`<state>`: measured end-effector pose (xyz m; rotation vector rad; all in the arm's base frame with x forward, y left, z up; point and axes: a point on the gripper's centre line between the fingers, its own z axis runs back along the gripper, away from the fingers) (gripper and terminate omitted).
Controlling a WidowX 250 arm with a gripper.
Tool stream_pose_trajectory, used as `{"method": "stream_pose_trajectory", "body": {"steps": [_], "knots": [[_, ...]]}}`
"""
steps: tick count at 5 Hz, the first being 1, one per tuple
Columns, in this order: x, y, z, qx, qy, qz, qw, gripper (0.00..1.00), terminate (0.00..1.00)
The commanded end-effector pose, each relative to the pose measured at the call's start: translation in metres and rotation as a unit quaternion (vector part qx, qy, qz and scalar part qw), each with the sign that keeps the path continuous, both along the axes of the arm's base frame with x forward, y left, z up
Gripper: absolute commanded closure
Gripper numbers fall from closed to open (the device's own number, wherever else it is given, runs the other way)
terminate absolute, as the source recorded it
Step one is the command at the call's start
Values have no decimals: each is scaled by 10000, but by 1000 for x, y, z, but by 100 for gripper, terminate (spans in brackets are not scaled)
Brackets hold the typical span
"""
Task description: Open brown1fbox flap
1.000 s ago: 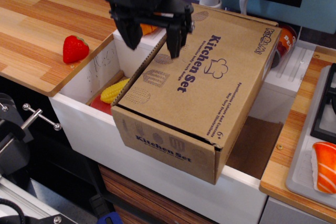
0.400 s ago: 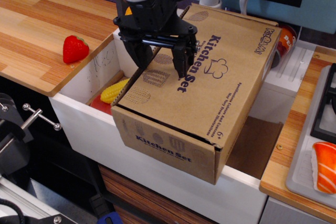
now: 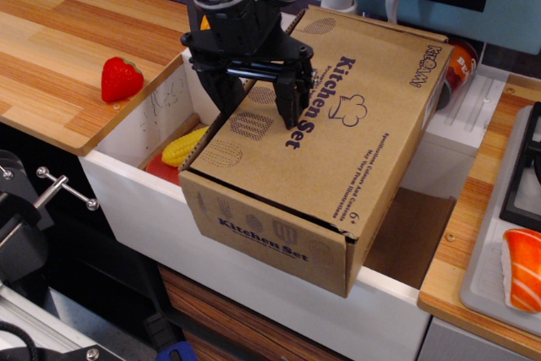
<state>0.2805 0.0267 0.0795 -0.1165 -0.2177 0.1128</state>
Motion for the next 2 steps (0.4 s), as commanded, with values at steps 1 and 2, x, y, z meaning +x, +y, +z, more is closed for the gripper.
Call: {"method": "stream_pose_trajectory", "body": {"steps": [1,2], "knots": [[3,0,3,-211,-111,42,9997,0,0],[0,-11,3,-445,-127,-8,9989,0,0]]}}
